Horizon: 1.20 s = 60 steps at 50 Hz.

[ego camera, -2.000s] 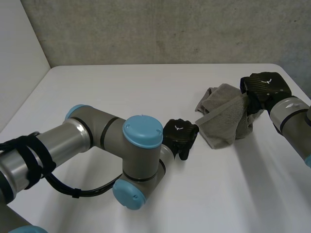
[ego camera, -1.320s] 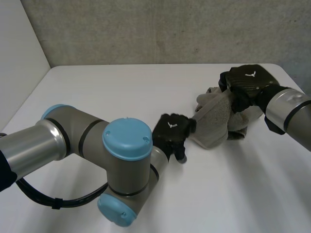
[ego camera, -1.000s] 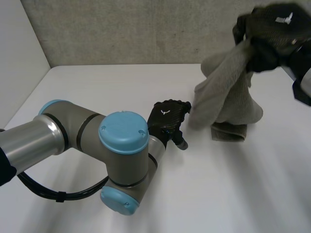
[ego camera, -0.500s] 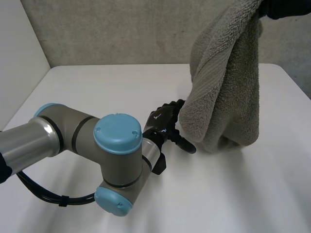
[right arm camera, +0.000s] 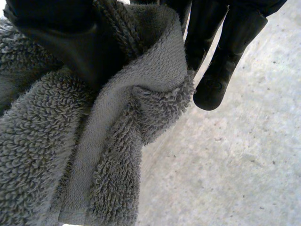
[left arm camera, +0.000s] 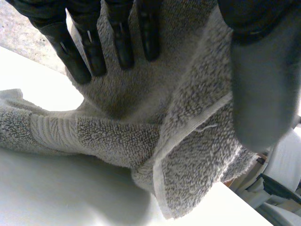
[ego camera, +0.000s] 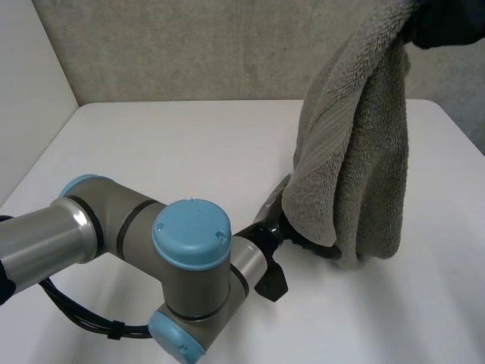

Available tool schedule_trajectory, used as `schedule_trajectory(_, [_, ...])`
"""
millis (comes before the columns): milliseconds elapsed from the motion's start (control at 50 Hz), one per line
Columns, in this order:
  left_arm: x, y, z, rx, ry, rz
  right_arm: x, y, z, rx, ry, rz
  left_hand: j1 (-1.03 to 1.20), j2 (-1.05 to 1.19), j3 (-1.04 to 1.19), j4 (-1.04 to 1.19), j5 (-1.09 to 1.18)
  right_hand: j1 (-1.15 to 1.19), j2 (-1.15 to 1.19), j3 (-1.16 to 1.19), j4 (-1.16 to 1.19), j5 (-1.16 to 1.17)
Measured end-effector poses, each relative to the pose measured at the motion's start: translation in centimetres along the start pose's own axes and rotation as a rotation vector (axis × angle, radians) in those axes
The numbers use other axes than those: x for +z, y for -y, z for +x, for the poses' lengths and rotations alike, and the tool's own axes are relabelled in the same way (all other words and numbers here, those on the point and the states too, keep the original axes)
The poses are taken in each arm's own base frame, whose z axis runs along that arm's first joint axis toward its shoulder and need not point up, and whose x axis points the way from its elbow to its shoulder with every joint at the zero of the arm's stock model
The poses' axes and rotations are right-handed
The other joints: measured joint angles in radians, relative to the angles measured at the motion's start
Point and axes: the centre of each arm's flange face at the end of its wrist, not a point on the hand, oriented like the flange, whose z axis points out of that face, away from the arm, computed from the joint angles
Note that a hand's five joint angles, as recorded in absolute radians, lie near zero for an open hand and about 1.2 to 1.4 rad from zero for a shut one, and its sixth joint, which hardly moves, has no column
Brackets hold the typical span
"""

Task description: Fold the towel.

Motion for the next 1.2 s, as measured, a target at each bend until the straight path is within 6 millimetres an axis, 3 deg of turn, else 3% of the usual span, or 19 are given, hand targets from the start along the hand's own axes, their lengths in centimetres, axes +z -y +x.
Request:
schedule_trajectory(40, [0.1, -0.1, -0.1, 0.001, -0.002, 0.001, 0.1, -0.4, -0.1, 0.003, 0.003, -0.011, 0.248, 0.242, 0.24, 0.245, 0.236, 0.0, 0.0, 0.0, 0.0, 0.0])
schedule_trajectory(80, [0.2, -0.3, -0.1, 0.003, -0.006, 0.005, 0.2, -1.0, -0.1, 0.009, 0.007, -0.027, 0.661, 0.644, 0.668, 0.688, 0.649, 0.0, 0.0, 0.0, 0.0, 0.0])
schedule_trajectory(120, [0.3, -0.3, -0.2, 0.006, -0.011, 0.008, 0.3, -1.3, -0.2, 0.012, 0.01, -0.036, 0.912, 0.899, 0.924, 0.935, 0.888, 0.0, 0.0, 0.0, 0.0, 0.0])
schedule_trajectory(160, [0.4, -0.3, -0.2, 0.011, -0.017, 0.015, 0.4, -1.7, -0.3, 0.016, 0.013, -0.042, 0.965, 0.987, 1.019, 1.009, 0.986, 0.0, 0.0, 0.0, 0.0, 0.0])
schedule_trajectory(280, [1.1, 1.4, -0.6, 0.048, -0.016, 0.069, 1.4, -2.3, -0.5, 0.015, 0.01, -0.005, 0.965, 0.987, 1.04, 1.015, 0.989, 0.0, 0.0, 0.0, 0.0, 0.0])
schedule_trajectory(320, [1.4, 3.2, -1.2, 0.083, -0.003, 0.113, 2.0, -2.4, -0.4, 0.008, -0.002, 0.027, 0.964, 0.987, 1.042, 1.015, 0.989, 0.0, 0.0, 0.0, 0.0, 0.0])
schedule_trajectory(360, [1.7, 6.3, -1.7, 0.147, 0.013, 0.186, 2.9, -2.5, -0.2, -0.002, -0.019, 0.075, 0.964, 0.987, 1.042, 1.015, 0.989, 0.0, 0.0, 0.0, 0.0, 0.0])
schedule_trajectory(400, [1.9, 9.6, -2.0, 0.222, 0.027, 0.268, 3.7, -2.4, 0.0, -0.014, -0.036, 0.132, 0.964, 0.987, 1.043, 1.015, 0.989, 0.0, 0.0, 0.0, 0.0, 0.0])
schedule_trajectory(440, [1.8, 14.2, -2.1, 0.326, 0.045, 0.389, 5.0, -2.3, 0.5, -0.035, -0.063, 0.23, 0.964, 0.987, 1.043, 1.015, 0.989, 0.0, 0.0, 0.0, 0.0, 0.0])
schedule_trajectory(500, [1.4, 18.7, -1.3, 0.421, 0.05, 0.521, 6.2, -1.9, 1.1, -0.06, -0.091, 0.346, 0.964, 0.987, 1.043, 1.015, 0.989, 0.0, 0.0, 0.0, 0.0, 0.0])
schedule_trajectory(540, [0.4, 22.9, 0.7, 0.491, 0.026, 0.658, 7.3, -1.8, 1.6, -0.078, -0.111, 0.464, 0.964, 0.992, 1.043, 1.015, 0.991, 0.0, 0.0, 0.0, 0.0, 0.0])
schedule_trajectory(600, [-1.4, 26.6, 3.8, 0.546, -0.028, 0.803, 8.3, -2.0, 2.0, -0.082, -0.122, 0.583, 0.964, 0.995, 1.044, 1.015, 0.996, 0.0, 0.0, 0.0, 0.0, 0.0])
schedule_trajectory(640, [-2.7, 28.3, 5.8, 0.568, -0.069, 0.88, 8.7, -2.4, 2.2, -0.077, -0.119, 0.637, 0.964, 0.995, 1.044, 1.015, 0.996, 0.0, 0.0, 0.0, 0.0, 0.0])
schedule_trajectory(680, [-3.7, 28.8, 7.0, 0.574, -0.092, 0.911, 9.0, -3.2, 2.1, -0.064, -0.099, 0.63, 0.964, 0.995, 1.044, 1.015, 0.996, 0.0, 0.0, 0.0, 0.0, 0.0])
schedule_trajectory(800, [-5.1, 27.0, 7.3, 0.562, -0.093, 0.874, 9.5, -7.5, 0.7, 0.0, 0.022, 0.4, 0.964, 0.995, 1.045, 1.015, 0.996, 0.0, 0.0, 0.0, 0.0, 0.0])
schedule_trajectory(980, [-5.5, 18.8, 1.0, 0.565, 0.106, 0.564, 7.5, -17.3, -1.8, 0.062, 0.194, -0.197, 0.964, 0.995, 1.047, 1.015, 0.996, 0.0, 0.0, 0.0, 0.0, 0.0])
schedule_trajectory(1060, [-5.8, 14.8, -1.5, 0.62, 0.19, 0.413, 6.2, -20.9, -1.1, -0.019, 0.192, -0.382, 0.964, 0.995, 1.048, 1.015, 0.996, 0.0, 0.0, 0.0, 0.0, 0.0])
schedule_trajectory(1200, [-5.7, 8.9, -2.6, 0.699, 0.204, 0.227, 4.8, -24.8, 2.0, -0.138, 0.105, -0.573, 0.964, 0.995, 1.048, 1.015, 0.996, 0.0, 0.0, 0.0, 0.0, 0.0])
